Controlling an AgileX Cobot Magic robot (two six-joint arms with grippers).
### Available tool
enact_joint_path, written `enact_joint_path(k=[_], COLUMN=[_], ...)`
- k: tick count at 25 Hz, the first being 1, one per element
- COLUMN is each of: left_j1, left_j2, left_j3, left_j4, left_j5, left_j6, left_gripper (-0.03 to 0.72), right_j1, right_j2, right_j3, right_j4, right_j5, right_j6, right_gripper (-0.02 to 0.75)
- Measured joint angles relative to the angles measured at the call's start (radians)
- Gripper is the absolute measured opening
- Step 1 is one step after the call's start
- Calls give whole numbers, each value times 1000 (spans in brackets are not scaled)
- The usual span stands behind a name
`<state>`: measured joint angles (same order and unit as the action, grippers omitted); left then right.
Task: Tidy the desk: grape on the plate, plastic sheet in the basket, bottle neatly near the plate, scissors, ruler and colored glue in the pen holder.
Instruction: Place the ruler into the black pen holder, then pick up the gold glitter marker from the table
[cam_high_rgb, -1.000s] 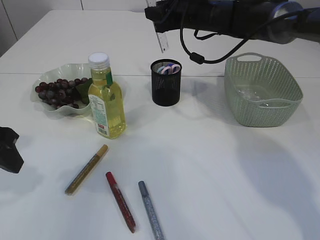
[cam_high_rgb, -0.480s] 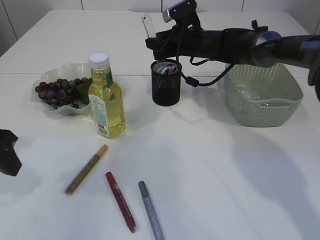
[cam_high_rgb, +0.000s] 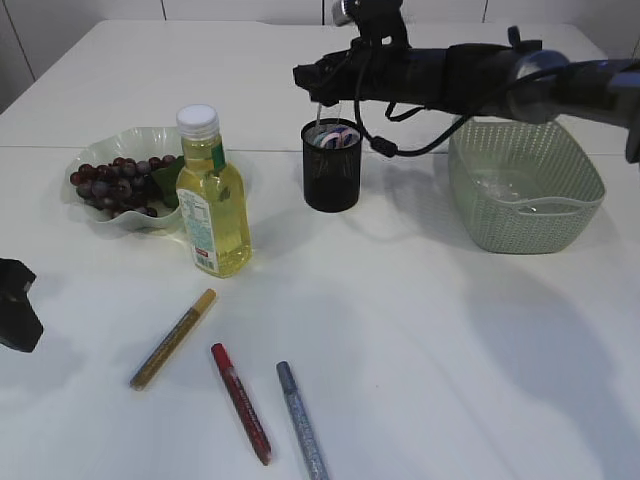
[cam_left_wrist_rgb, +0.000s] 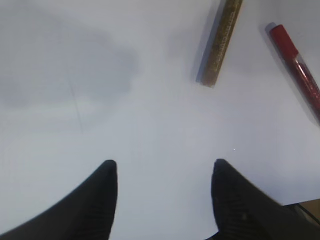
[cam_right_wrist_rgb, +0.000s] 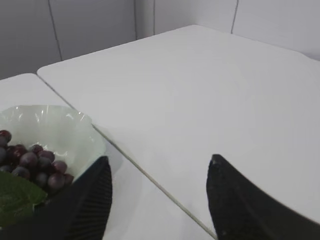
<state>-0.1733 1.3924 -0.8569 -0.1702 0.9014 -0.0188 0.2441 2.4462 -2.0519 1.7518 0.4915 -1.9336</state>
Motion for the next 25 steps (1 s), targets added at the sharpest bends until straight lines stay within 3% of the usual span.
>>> enact_joint_path(k=[2, 6, 10, 13, 18, 25], left_j1=[0, 0, 0, 0, 0, 0], left_j2=[0, 0, 0, 0, 0, 0], left_j3=[0, 0, 0, 0, 0, 0], left_j4=[0, 0, 0, 1, 1, 2], left_j5=[0, 0, 0, 0, 0, -2], left_j6=[0, 0, 0, 0, 31, 61], left_gripper=[434, 434, 434, 434, 434, 434], right_j1=[0, 0, 2, 13, 27, 121], right_j2=[-41, -151, -251, -310, -379, -521], right_j3=[0, 0, 0, 0, 45, 241], right_j4=[-119, -609, -1131, -1389, -1509, -1632], right_j5=[-43, -11, 199, 374, 541, 683], right_j6=[148, 650, 1230, 1523, 1745, 1857], right_gripper=[475, 476, 459, 434, 425, 425])
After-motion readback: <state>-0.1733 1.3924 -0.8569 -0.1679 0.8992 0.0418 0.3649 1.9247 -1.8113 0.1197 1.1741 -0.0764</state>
